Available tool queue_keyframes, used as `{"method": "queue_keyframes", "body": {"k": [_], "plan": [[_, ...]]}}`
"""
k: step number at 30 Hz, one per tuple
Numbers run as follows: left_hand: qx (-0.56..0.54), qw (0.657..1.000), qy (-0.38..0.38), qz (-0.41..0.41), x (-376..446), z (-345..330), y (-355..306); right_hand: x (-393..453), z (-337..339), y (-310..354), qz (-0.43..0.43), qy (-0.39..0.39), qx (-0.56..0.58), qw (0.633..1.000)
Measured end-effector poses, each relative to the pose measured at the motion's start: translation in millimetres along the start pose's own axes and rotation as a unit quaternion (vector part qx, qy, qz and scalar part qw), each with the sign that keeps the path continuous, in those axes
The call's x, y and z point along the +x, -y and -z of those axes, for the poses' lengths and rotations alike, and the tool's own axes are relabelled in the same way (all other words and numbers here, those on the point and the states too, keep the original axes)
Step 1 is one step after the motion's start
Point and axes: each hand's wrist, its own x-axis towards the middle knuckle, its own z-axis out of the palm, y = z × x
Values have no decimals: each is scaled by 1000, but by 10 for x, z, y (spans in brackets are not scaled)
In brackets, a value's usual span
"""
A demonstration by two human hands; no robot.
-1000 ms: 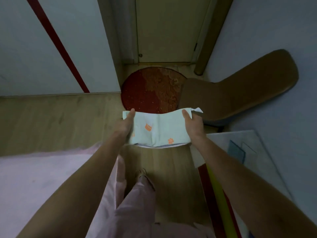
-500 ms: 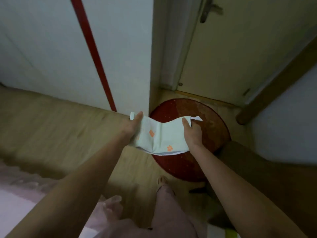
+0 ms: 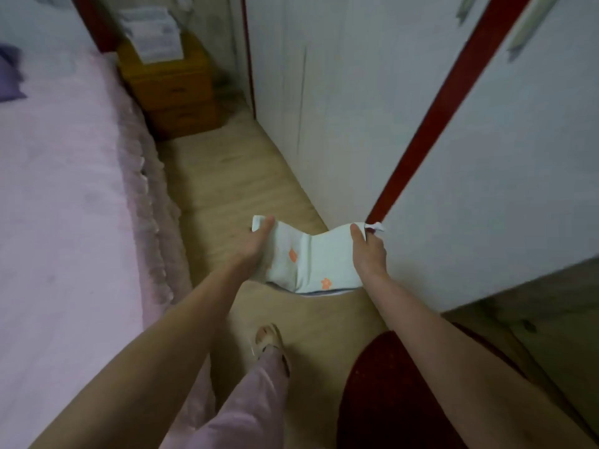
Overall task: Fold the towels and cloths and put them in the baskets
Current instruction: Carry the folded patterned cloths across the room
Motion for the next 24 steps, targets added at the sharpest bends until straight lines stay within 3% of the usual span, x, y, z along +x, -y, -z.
{"method": "queue_keyframes", "body": {"k": [9, 15, 24], "plan": [[-59, 992, -108, 16, 1766, 962, -1380, 1652, -1270, 1772, 70, 72, -13, 995], [-102, 984, -136, 50, 2849, 1424, -2057, 2789, -2066, 2755, 114, 145, -51, 982], [-161, 970, -175, 49, 4741, 2001, -3582, 4727, -3385, 4443, 180, 219, -83, 955]]}}
